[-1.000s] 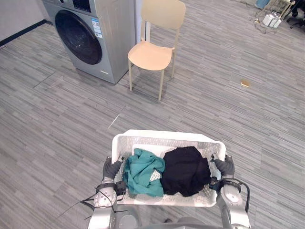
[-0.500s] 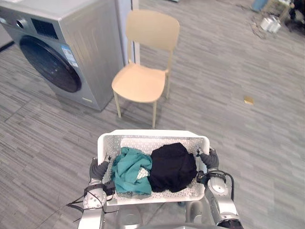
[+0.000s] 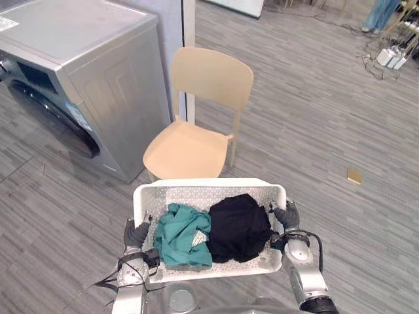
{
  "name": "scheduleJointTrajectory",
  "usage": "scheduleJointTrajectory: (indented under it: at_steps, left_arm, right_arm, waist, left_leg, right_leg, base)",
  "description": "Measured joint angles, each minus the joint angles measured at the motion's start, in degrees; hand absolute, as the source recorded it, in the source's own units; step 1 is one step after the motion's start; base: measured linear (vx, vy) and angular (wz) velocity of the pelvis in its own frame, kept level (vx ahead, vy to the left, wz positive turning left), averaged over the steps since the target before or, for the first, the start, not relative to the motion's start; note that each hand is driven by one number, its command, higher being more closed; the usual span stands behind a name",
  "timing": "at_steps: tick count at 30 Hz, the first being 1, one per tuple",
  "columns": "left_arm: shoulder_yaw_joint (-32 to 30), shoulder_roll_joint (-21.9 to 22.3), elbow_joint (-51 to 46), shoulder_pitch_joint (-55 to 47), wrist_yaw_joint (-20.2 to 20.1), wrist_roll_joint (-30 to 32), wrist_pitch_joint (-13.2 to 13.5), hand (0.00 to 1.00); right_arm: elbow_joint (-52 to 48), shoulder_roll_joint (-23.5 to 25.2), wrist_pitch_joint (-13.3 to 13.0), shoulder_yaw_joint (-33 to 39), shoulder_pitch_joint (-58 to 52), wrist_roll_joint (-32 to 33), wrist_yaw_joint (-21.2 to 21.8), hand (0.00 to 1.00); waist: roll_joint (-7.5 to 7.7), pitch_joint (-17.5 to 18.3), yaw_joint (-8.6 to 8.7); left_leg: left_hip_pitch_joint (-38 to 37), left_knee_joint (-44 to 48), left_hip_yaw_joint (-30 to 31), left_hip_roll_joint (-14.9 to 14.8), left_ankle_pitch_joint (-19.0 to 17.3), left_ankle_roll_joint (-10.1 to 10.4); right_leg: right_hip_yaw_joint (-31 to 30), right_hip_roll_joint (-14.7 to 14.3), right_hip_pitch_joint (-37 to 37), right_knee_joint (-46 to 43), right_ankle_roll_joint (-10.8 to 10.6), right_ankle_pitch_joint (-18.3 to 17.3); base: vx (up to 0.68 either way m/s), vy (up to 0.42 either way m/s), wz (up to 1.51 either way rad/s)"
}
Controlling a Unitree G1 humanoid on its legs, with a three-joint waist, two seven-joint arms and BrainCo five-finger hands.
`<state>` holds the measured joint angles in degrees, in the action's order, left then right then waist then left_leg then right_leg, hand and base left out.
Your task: Pick up the laundry basket with both hands and put the clothes into the washing machine.
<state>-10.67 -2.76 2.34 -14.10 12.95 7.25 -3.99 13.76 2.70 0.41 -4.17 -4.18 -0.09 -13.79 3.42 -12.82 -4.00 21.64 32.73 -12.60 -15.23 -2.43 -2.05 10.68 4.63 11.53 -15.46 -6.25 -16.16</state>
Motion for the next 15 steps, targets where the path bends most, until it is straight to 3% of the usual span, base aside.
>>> scheduleJointTrajectory:
  at_steps: [1,2,4,5,7,9,11,12,13,14,15]
  left_arm:
    - [-0.98,-0.34,0.00,0.51,0.12,0.12,0.00,1.00]
    - [-2.33,-0.62,0.00,1.08,1.38,0.07,0.00,1.00]
    - [-3.51,-0.32,-0.03,0.21,2.41,-0.12,0.05,1.00]
    - [-3.90,-0.29,-0.48,-0.15,2.89,-0.19,0.26,1.00]
    - [-5.29,0.31,-0.84,-0.94,3.57,-0.36,0.67,1.00]
    - [-5.66,0.44,-1.47,-2.65,3.68,-0.47,0.77,1.00]
    - [-4.94,-0.08,-1.31,-2.91,3.52,-0.39,0.61,1.00]
    - [-4.61,-0.23,-1.25,-3.11,3.51,-0.40,0.59,1.00]
    - [-4.62,-0.21,-1.25,-3.10,3.51,-0.56,0.60,1.00]
    - [-4.64,-0.17,-1.23,-3.22,3.51,-0.88,0.59,1.00]
    - [-4.63,-0.03,-1.17,-3.88,3.51,-1.04,0.52,1.00]
  right_arm:
    - [-0.19,0.45,-0.22,-0.45,0.28,-0.06,0.01,1.00]
    - [-0.06,1.09,-0.46,-1.47,1.72,-0.17,0.03,1.00]
    - [0.12,1.28,-0.78,-2.76,2.37,-0.47,0.13,1.00]
    - [0.81,1.61,-1.41,-3.32,2.69,-0.44,0.14,1.00]
    - [1.87,1.59,-1.78,-4.65,3.78,-0.38,0.20,1.00]
    - [2.89,1.57,-2.02,-5.28,3.90,-0.36,0.21,1.00]
    - [3.73,1.56,-1.86,-5.24,2.60,-0.36,0.27,1.00]
    - [4.07,1.58,-1.93,-5.19,2.17,-0.44,0.30,1.00]
    - [4.15,1.58,-1.98,-5.21,2.68,-0.51,0.29,1.00]
    - [4.45,1.58,-1.97,-5.21,2.88,-0.53,0.29,1.00]
    - [6.46,1.56,-1.95,-5.23,3.52,-0.61,0.37,1.00]
  waist:
    - [0.93,0.13,-0.09]
    - [0.94,-0.90,-0.41]
    - [0.67,-1.06,-0.75]
    - [0.56,-1.12,-1.82]
    - [-0.37,-1.71,-1.77]
    - [-0.48,-1.14,-1.10]
    - [2.87,0.12,-0.33]
    - [3.82,0.86,-0.17]
    - [3.56,0.83,-0.17]
    - [3.22,0.68,-0.15]
    - [2.08,0.31,-0.20]
  left_leg:
    - [0.41,0.99,1.98,0.66,0.00,0.01]
    - [0.72,3.62,7.16,2.06,-0.25,0.42]
    - [0.44,8.05,12.84,3.55,-2.75,4.28]
    - [0.39,11.20,16.37,4.28,-5.07,6.26]
    - [0.03,14.89,24.63,6.05,-9.13,8.04]
    - [-2.22,14.18,30.59,8.67,-17.38,11.40]
    - [-2.45,14.02,27.61,11.42,-20.64,10.27]
    - [-3.30,13.36,24.86,12.54,-21.12,9.33]
    - [-4.34,12.87,22.48,12.56,-21.37,8.79]
    - [-5.59,12.43,20.84,12.37,-21.45,8.45]
    - [-8.60,11.19,18.32,11.59,-21.24,6.44]
  right_leg:
    - [-0.13,0.25,-0.02,0.68,0.21,0.17]
    - [-0.30,-0.06,0.20,1.62,0.76,0.75]
    - [-1.66,0.09,0.43,0.54,0.27,0.13]
    - [-4.66,0.09,0.25,-0.84,-0.30,-2.32]
    - [-7.94,-1.12,-0.89,-3.66,-0.19,-5.07]
    - [-11.22,-0.71,-4.41,-9.28,-1.38,-8.39]
    - [-12.67,3.05,-6.21,-11.62,-1.59,-9.85]
    - [-11.59,5.43,-10.01,-18.12,1.98,-7.68]
    - [-10.34,7.27,-14.28,-25.46,5.44,-4.69]
    - [-9.74,8.54,-16.49,-29.20,6.53,-2.15]
    - [-8.65,10.27,-18.54,-33.11,5.85,3.22]
  base:
    - [0.25,0.119,0.03]
    - [0.12,0.093,-0.22]
    - [0.04,0.091,-0.37]
    - [0.03,0.096,-0.60]
    - [-0.01,0.092,-0.76]
    - [-0.05,0.213,-0.68]
    - [0.06,0.248,-0.46]
    - [0.10,0.206,-0.77]
    - [0.11,0.210,-0.85]
    - [0.09,0.176,-1.00]
    - [0.11,0.219,-1.07]
